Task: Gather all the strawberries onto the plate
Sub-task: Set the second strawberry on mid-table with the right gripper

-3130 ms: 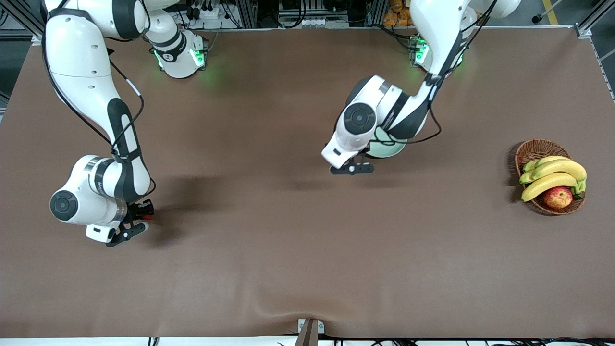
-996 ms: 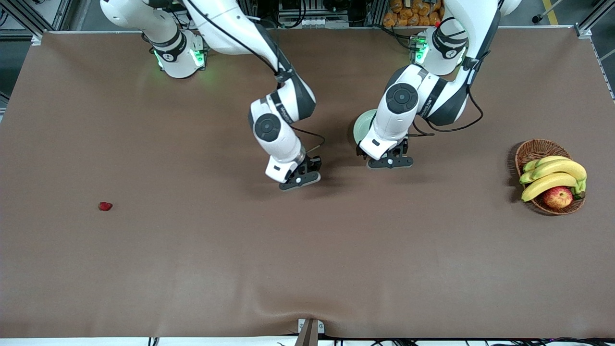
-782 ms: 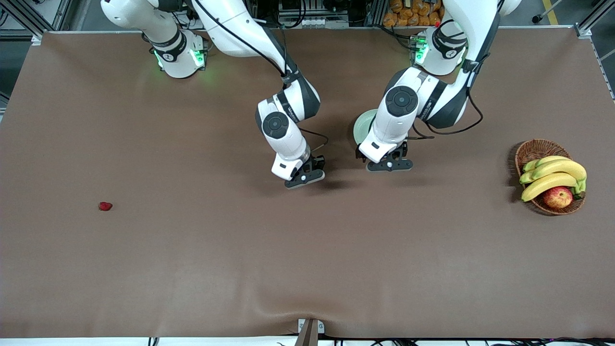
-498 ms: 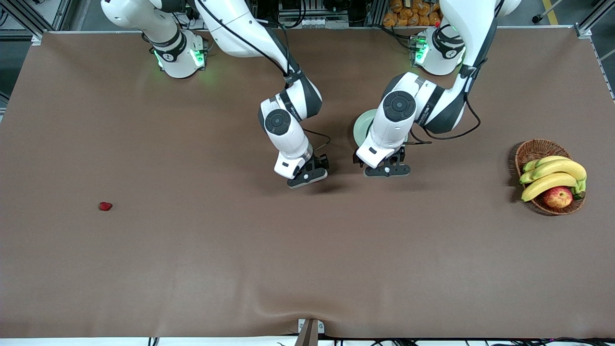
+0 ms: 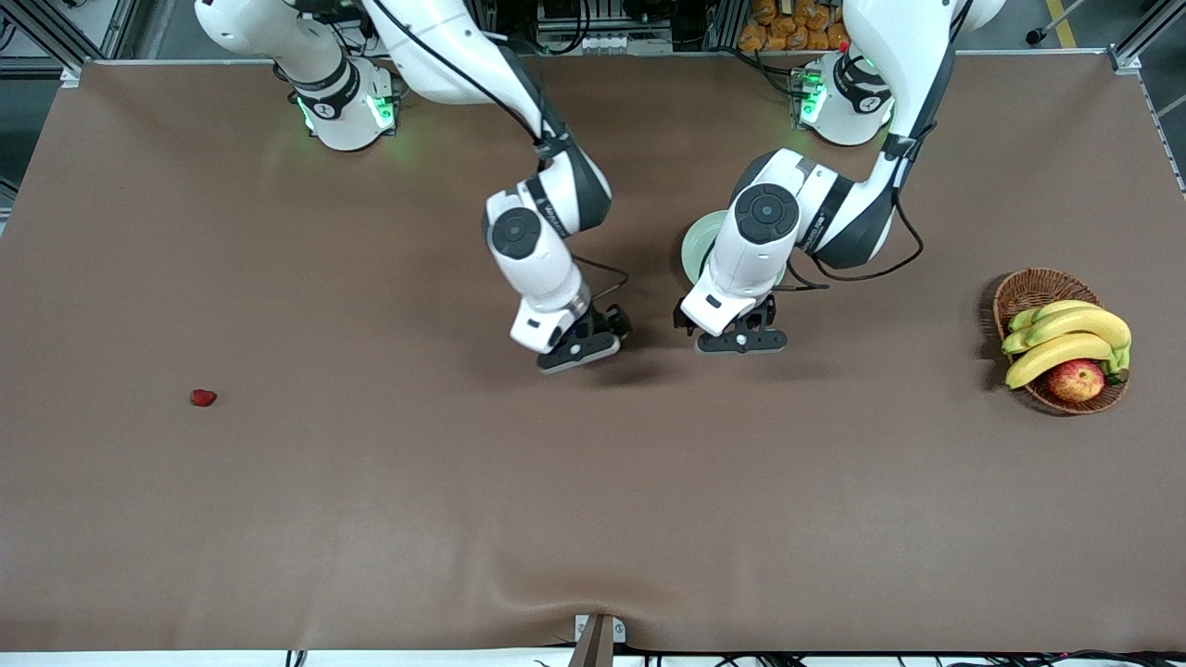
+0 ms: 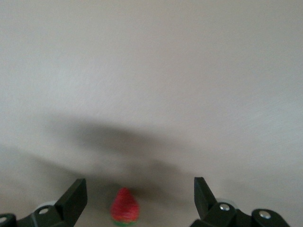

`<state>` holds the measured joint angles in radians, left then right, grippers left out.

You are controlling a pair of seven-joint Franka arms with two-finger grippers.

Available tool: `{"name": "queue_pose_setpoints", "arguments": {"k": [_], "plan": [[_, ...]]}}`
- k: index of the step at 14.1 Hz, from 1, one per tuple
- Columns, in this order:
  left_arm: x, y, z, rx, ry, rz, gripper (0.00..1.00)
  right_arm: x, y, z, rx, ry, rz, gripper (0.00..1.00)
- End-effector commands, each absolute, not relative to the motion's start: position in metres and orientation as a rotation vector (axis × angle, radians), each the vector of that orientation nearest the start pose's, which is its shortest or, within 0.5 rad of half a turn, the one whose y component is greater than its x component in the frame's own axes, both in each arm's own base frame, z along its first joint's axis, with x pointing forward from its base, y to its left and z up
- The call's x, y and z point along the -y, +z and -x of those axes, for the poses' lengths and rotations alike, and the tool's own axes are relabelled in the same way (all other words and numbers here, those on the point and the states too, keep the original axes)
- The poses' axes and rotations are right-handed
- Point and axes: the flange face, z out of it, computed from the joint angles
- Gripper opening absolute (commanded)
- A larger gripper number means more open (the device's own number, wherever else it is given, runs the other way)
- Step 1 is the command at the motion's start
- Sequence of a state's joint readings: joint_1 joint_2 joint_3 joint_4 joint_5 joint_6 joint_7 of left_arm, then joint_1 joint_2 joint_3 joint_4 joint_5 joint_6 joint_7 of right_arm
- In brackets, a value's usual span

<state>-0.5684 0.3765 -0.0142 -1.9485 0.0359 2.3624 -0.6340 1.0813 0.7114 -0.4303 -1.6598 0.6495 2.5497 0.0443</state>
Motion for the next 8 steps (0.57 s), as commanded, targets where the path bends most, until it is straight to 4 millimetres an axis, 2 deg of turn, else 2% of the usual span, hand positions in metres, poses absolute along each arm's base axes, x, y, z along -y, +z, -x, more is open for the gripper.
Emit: {"name": "queue_pose_setpoints", "arguments": {"k": [1,4,5,8], "plan": [[0.359,0.294,-0.534,0.031,-0.091,3.155,1.00,-0.395,0.288,-0.551,0.363,-0.274,2.855,1.00],[0.382,0.290,-0.541,0.032,-0.089,3.187,1.00,-0.342,0.307,-0.580,0.274,-0.287,2.901,1.00],[0.399,0.287,-0.540,0.023,-0.079,3.208,1.00,-0.314,0.309,-0.589,0.255,-0.267,2.928,1.00],[0.445,0.262,-0.530,-0.012,-0.035,3.237,1.00,-0.237,0.323,-0.611,0.193,-0.165,2.993,1.00]]}}
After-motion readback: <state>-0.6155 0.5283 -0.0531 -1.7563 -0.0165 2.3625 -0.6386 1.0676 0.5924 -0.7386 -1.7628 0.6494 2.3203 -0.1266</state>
